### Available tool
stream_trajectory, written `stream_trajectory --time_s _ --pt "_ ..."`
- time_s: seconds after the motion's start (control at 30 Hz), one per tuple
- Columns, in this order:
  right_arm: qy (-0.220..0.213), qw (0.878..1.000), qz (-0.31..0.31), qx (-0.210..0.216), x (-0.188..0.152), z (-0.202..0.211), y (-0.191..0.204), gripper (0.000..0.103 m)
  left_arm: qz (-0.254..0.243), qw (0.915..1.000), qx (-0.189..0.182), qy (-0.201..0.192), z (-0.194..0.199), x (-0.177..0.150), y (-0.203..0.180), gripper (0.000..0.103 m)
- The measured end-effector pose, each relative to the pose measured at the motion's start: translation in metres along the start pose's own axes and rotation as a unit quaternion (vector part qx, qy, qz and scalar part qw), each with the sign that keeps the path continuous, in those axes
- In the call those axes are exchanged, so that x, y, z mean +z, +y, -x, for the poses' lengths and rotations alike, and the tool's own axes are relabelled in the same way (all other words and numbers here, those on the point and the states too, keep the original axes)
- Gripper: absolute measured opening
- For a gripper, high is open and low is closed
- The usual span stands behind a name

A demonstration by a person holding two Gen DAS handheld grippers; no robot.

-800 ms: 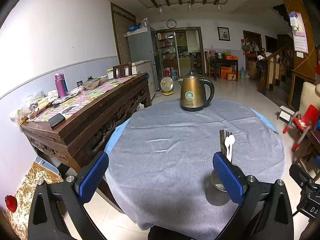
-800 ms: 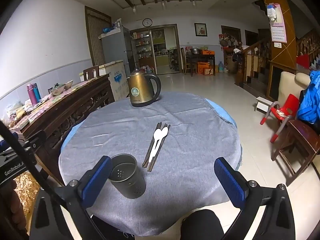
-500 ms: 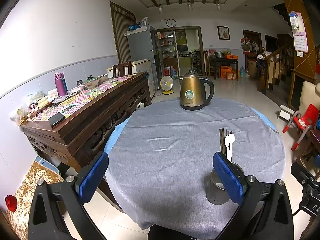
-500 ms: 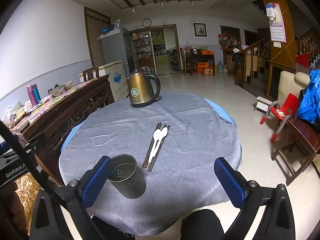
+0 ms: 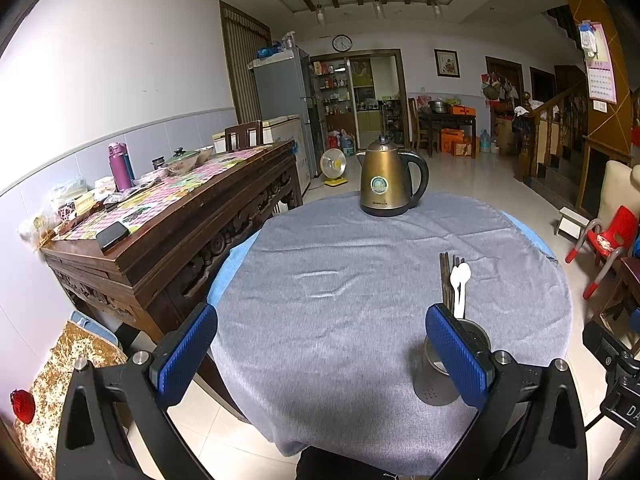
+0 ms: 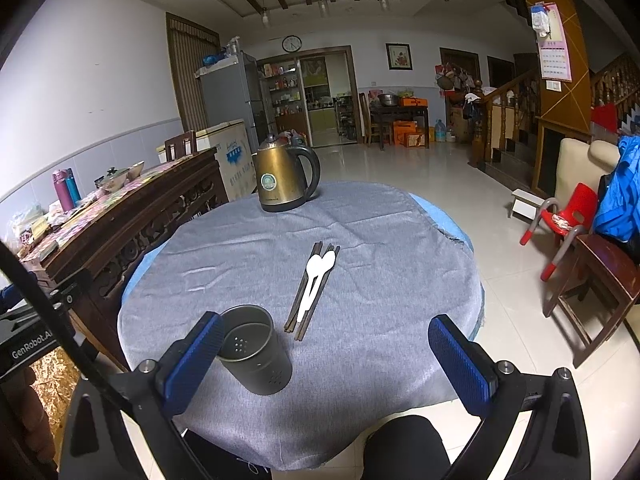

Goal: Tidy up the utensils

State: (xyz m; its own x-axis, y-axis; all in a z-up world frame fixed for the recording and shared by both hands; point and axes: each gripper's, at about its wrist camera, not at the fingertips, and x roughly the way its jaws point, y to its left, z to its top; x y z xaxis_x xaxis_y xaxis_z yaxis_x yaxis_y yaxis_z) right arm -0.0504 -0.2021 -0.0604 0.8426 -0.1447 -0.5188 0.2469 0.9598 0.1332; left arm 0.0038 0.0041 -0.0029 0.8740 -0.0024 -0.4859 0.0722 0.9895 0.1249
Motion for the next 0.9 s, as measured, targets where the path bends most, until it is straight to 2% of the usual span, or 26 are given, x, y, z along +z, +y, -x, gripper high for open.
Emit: stream_trajectory --time_s 0.6,0.8,0.9 --pt "0.006 1.000 -0.013 0.001 -0.006 -0.006 0.000 0.103 -0.002 1.0000 -0.003 -0.001 -0.006 -0.007 -0.004 0.103" --pt "0.005 0.999 -0.051 0.015 -0.003 -0.010 -0.005 0.103 -0.009 0.9998 -0.002 0.018 -0.016 -0.009 -0.008 0.103" --pt "0.010 0.999 -0.051 0.011 -0.003 -0.011 -0.006 0.103 -0.023 0.9987 -0.001 0.045 -0.020 -0.009 -0.012 0.103"
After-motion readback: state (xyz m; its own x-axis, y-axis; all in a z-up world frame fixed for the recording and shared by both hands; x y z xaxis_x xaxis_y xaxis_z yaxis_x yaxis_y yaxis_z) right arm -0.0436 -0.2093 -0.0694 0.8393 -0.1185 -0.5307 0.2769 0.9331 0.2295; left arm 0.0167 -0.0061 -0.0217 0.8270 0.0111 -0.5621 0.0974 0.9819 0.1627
